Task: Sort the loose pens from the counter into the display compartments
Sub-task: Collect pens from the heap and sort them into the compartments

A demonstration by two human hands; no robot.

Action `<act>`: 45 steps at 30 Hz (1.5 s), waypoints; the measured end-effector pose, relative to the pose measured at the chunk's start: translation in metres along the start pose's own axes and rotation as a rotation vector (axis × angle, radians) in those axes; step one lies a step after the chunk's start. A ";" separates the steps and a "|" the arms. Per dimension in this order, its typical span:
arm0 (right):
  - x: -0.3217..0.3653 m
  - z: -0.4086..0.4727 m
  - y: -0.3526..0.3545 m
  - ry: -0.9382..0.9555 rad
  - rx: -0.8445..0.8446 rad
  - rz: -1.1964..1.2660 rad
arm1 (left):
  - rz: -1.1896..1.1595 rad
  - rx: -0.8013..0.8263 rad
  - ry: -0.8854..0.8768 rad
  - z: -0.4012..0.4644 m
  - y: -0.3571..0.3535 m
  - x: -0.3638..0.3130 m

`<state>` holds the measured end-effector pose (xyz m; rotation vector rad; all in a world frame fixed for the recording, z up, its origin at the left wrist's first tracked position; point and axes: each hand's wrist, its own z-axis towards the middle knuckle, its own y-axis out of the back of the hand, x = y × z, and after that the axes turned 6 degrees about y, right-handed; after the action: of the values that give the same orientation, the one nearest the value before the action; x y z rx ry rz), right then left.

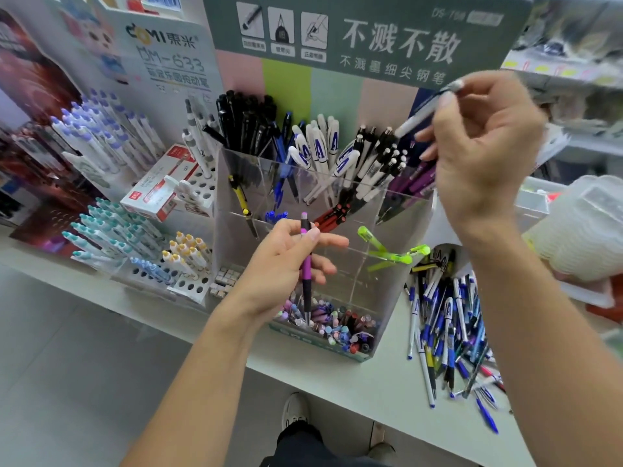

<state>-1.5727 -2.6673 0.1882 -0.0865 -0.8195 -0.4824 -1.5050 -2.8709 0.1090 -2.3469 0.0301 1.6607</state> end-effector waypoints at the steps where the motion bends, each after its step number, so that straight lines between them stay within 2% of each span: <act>1: -0.007 0.000 -0.007 -0.005 0.020 -0.033 | -0.054 -0.018 0.001 0.002 -0.003 0.001; 4: -0.026 -0.009 -0.021 -0.007 0.112 -0.140 | -0.130 -0.102 -0.006 0.006 -0.006 0.009; 12: -0.031 -0.016 -0.021 0.107 0.348 -0.501 | -0.127 -0.297 -0.024 0.004 0.001 0.018; 18: -0.026 -0.019 -0.017 0.050 0.475 -0.549 | -0.092 -0.400 -0.107 -0.003 0.009 0.022; 20: -0.014 -0.024 -0.016 0.073 0.432 -0.593 | -0.078 -0.429 -0.152 -0.006 0.014 0.024; 22: 0.003 -0.038 -0.017 0.067 0.335 -0.534 | -0.063 -0.442 -0.200 -0.010 0.022 0.022; 23: 0.012 -0.047 -0.021 -0.005 0.374 -0.437 | -0.054 -0.442 -0.225 -0.011 0.026 0.020; 26: 0.025 -0.080 -0.043 -0.322 0.679 -0.139 | -0.010 -0.397 -0.297 -0.015 0.032 0.010; 27: 0.025 -0.088 -0.050 -0.384 0.687 -0.073 | 0.027 -0.389 -0.318 -0.016 0.034 0.007; 31: 0.021 -0.104 -0.057 -0.542 0.589 0.121 | 0.240 -0.396 -0.363 -0.014 0.038 0.000; 34: 0.020 -0.104 -0.046 -0.526 0.553 0.157 | 0.220 -0.316 -0.370 -0.007 0.027 0.002; 37: 0.019 -0.089 -0.013 -0.395 0.266 0.092 | 0.323 -0.282 -0.375 0.001 0.007 0.005; 39: 0.021 -0.069 0.018 -0.199 -0.007 -0.003 | 0.419 -0.296 -0.375 0.005 -0.004 0.007; 41: 0.020 -0.047 0.047 -0.043 -0.178 -0.126 | 0.440 -0.266 -0.368 0.010 -0.016 0.006; 43: 0.009 -0.029 0.063 -0.011 -0.161 -0.254 | 0.432 -0.202 -0.351 0.016 -0.029 0.003; 45: -0.011 -0.017 0.063 -0.068 0.005 -0.379 | 0.434 -0.168 -0.334 0.023 -0.038 0.000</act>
<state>-1.5392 -2.6113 0.1758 0.0592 -0.9081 -0.8381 -1.5193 -2.8288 0.1096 -2.2570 0.3720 2.3271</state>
